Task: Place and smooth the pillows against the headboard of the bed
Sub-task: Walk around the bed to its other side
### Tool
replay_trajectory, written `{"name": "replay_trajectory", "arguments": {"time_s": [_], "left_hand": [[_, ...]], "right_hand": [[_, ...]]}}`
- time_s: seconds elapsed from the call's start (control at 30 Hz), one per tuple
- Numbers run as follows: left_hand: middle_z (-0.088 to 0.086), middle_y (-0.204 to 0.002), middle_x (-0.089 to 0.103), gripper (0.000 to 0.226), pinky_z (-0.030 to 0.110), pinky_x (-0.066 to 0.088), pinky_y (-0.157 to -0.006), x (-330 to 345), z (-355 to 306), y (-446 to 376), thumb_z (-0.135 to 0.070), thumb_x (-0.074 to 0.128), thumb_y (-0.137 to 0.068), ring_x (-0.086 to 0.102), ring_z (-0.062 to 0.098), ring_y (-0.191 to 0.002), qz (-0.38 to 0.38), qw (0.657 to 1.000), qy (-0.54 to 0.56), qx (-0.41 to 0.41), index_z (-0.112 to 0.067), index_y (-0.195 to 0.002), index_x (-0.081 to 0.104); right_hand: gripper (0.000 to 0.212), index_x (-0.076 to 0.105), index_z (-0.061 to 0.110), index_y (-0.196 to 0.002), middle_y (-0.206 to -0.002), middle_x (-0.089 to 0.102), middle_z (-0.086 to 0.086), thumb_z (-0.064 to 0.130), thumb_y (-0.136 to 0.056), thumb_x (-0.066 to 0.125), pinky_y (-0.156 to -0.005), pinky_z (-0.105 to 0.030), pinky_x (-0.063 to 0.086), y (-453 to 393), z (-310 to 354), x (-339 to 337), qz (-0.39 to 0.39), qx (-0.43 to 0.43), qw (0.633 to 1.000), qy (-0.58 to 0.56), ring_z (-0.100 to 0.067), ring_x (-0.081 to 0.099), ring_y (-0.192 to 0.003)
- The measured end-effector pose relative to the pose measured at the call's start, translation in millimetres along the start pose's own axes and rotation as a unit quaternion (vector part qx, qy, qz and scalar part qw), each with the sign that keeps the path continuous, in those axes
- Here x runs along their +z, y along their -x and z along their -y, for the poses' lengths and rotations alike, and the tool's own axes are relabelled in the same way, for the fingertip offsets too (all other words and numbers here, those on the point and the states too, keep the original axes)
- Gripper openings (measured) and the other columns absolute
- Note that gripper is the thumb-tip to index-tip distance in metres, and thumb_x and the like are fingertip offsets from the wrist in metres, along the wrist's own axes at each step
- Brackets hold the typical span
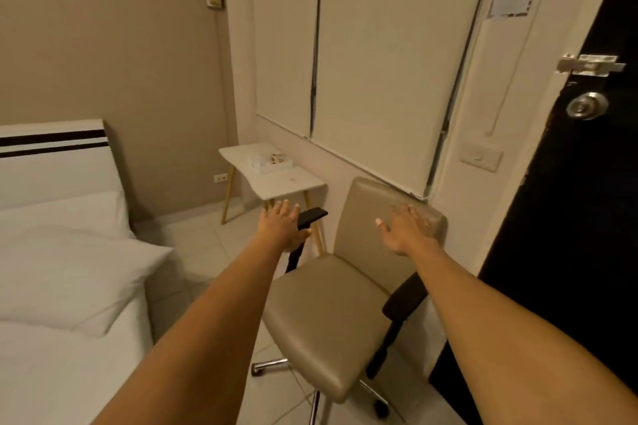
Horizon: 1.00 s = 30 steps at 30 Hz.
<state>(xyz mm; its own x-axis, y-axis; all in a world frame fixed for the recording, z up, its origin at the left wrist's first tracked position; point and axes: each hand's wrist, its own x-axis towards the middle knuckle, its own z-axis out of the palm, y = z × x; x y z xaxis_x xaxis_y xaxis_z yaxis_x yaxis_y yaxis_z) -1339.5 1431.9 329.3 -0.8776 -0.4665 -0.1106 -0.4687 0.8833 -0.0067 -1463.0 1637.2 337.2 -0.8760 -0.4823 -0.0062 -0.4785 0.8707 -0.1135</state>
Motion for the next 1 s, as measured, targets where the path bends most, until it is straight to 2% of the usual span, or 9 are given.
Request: {"name": "replay_trajectory", "arguments": {"time_s": [0.23, 0.5, 0.63, 0.77, 1.0], "left_hand": [[0.009, -0.163, -0.008, 0.075, 0.050, 0.003, -0.120, -16.3, 102.6, -80.0, -0.055, 0.026, -0.099, -0.006, 0.026, -0.151, -0.007, 0.997, -0.004, -0.076, -0.014, -0.156, -0.003], [0.008, -0.163, -0.009, 0.075, 0.050, 0.003, -0.121, -18.2, 208.0, -135.3, -0.055, 0.024, -0.099, -0.007, 0.027, -0.150, -0.008, 0.990, 0.008, -0.143, -0.014, -0.156, -0.003], [0.008, -0.163, -0.010, 0.076, 0.050, 0.002, -0.120, -12.7, 261.6, -158.0, -0.056, 0.025, -0.099, -0.007, 0.027, -0.150, 0.002, 0.979, 0.024, -0.202, -0.016, -0.155, -0.005], [0.009, -0.163, -0.006, 0.076, 0.050, 0.002, -0.119, -13.5, 313.2, -183.8, -0.056, 0.026, -0.098, -0.005, 0.028, -0.151, -0.019, 0.964, 0.026, -0.262, -0.015, -0.156, -0.002], [0.009, -0.163, -0.003, 0.077, 0.052, 0.005, -0.119, -25.4, 382.4, -238.4, -0.057, 0.028, -0.098, -0.003, 0.030, -0.151, -0.031, 0.944, 0.033, -0.327, -0.016, -0.156, 0.000]], "right_hand": [[0.064, 0.010, 0.015, -0.156, -0.163, 0.004, -0.010, 0.047, -0.101, 0.023, -0.120, -0.048, 0.011, -122.4, 104.2, 2.9, 0.002, -0.080, 0.997, -0.003, -0.027, 0.004, -0.150], [0.063, 0.005, 0.018, -0.156, -0.163, 0.002, -0.009, 0.047, -0.102, 0.021, -0.120, -0.049, 0.010, -221.9, 220.9, 23.1, 0.016, -0.168, 0.986, 0.011, -0.027, 0.005, -0.150], [0.063, 0.007, 0.017, -0.156, -0.163, 0.001, -0.009, 0.047, -0.102, 0.020, -0.120, -0.047, 0.009, -265.6, 279.2, 35.9, 0.026, -0.218, 0.975, 0.011, -0.028, 0.004, -0.150], [0.065, 0.010, 0.016, -0.156, -0.163, 0.004, -0.010, 0.049, -0.101, 0.022, -0.119, -0.048, 0.011, -312.1, 342.1, 44.5, 0.022, -0.275, 0.961, -0.005, -0.029, 0.005, -0.150], [0.067, 0.012, 0.016, -0.156, -0.163, 0.006, -0.011, 0.051, -0.100, 0.023, -0.119, -0.048, 0.011, -394.4, 431.8, 45.7, 0.010, -0.342, 0.940, 0.001, -0.030, 0.006, -0.150]]}}
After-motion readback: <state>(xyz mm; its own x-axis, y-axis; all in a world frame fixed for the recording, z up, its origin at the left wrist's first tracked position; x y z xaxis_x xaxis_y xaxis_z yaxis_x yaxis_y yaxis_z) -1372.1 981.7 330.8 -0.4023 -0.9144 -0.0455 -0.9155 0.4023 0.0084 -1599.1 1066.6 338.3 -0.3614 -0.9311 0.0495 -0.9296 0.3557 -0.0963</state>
